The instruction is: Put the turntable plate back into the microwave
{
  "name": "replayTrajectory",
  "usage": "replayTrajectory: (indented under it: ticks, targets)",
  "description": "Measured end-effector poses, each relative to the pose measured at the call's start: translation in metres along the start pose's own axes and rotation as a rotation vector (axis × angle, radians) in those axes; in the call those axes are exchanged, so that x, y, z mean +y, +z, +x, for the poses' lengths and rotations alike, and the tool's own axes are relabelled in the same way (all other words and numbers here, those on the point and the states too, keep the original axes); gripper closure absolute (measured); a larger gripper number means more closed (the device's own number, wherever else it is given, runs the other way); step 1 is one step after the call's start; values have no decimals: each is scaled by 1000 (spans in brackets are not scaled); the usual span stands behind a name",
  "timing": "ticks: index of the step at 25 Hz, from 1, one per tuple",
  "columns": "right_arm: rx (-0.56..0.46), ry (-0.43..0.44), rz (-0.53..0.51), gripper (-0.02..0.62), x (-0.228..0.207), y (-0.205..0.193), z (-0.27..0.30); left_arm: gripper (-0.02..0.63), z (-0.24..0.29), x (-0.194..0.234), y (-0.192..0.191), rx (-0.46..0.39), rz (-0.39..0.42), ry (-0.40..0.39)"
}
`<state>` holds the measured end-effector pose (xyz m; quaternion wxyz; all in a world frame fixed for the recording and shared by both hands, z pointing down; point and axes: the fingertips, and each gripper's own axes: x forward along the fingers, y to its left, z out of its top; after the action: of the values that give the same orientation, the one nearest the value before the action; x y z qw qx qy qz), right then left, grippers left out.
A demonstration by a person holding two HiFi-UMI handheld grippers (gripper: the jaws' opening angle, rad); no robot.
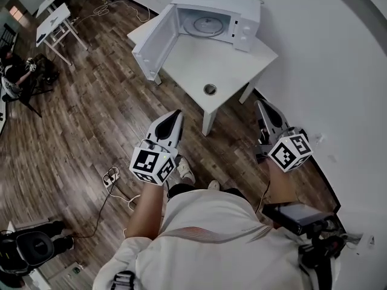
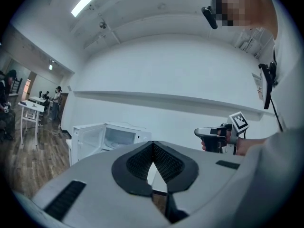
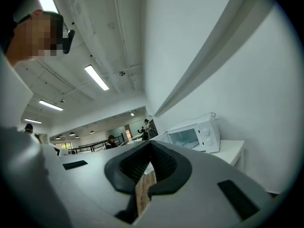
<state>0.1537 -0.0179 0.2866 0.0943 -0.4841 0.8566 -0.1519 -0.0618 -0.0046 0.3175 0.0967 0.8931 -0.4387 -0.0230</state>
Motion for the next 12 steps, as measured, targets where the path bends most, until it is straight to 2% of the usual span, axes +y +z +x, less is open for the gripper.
replayTrajectory:
  ticks: [6, 12]
  targets:
    - [29, 30, -39, 591, 23, -5, -46, 597, -41, -42, 2, 16, 29, 14]
    - [21, 26, -65, 591, 31, -4, -63, 597, -54, -55, 8, 16, 58, 3]
